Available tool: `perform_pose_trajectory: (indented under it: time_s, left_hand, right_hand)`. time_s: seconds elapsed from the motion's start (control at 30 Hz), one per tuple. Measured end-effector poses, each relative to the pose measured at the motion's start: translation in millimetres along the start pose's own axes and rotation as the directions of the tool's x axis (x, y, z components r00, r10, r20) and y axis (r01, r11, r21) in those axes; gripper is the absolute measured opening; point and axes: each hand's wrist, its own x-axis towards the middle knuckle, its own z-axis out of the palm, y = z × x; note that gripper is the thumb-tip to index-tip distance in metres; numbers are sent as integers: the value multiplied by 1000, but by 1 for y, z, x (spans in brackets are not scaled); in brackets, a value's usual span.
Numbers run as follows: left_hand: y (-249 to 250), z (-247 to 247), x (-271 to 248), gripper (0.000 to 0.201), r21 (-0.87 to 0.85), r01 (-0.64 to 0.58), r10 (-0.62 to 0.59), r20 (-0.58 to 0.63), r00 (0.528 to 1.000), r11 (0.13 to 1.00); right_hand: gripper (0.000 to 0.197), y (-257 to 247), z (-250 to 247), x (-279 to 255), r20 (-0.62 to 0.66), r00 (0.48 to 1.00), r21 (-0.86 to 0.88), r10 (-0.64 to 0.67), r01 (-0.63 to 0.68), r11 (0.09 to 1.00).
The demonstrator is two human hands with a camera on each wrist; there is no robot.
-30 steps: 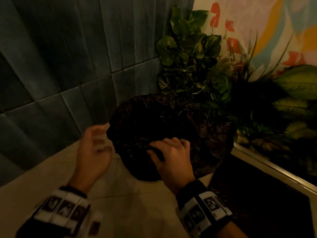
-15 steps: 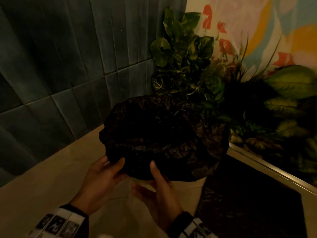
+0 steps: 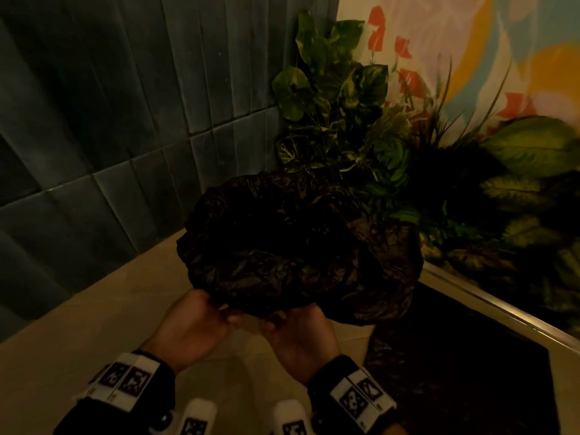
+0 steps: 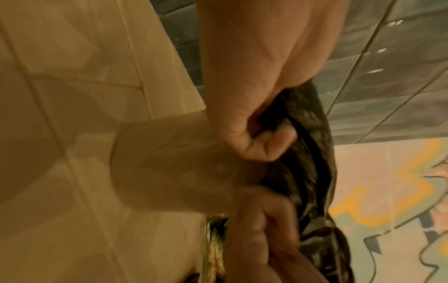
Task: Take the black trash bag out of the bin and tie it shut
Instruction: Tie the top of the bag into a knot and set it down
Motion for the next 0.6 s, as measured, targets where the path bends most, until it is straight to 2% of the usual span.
perform_pose_trajectory:
  time_s: [0.07, 0.1, 0.17, 0.27, 0.37, 0.43, 0.5, 0.57, 0.6]
  left_hand:
    - [0, -1, -5, 32, -15, 2, -2, 19, 1000, 1000]
    - [0, -4, -9, 34, 8, 9, -9, 20, 1000, 1000]
    - [4, -9, -20, 25, 58, 1, -2, 22, 1000, 998]
    - [14, -4, -36, 9, 115, -83, 81, 23, 996, 990]
    - [16, 5, -34, 24, 267, -129, 113, 72, 991, 955]
    - [11, 9, -30, 29, 314, -200, 192, 58, 980, 928]
    - [6, 8, -26, 25, 274, -232, 238, 12, 971, 933]
    - [5, 5, -23, 29, 164, -219, 225, -19, 974, 962]
    - [5, 4, -21, 33, 109, -211, 215, -25, 976, 971]
  right_hand:
    - [17, -1, -1, 4, -14, 1000, 48, 8, -7, 999]
    - [19, -2, -2, 5, -38, 999, 88, 7, -4, 996]
    - [21, -4, -1, 4, -55, 998, 159, 7, 2, 987]
    - [17, -5, 2, 0, -32, 999, 156, -22, 27, 987]
    - [22, -4, 10, -1, 27, 998, 167, -56, 51, 985]
    - [24, -2, 12, -1, 45, 998, 192, -43, 34, 981]
    - [30, 0, 9, 1, -5, 999, 241, -35, 36, 970]
    - [37, 2, 5, -2, -113, 992, 274, -55, 84, 958]
    - [34, 4, 6, -7, -165, 983, 277, -75, 119, 953]
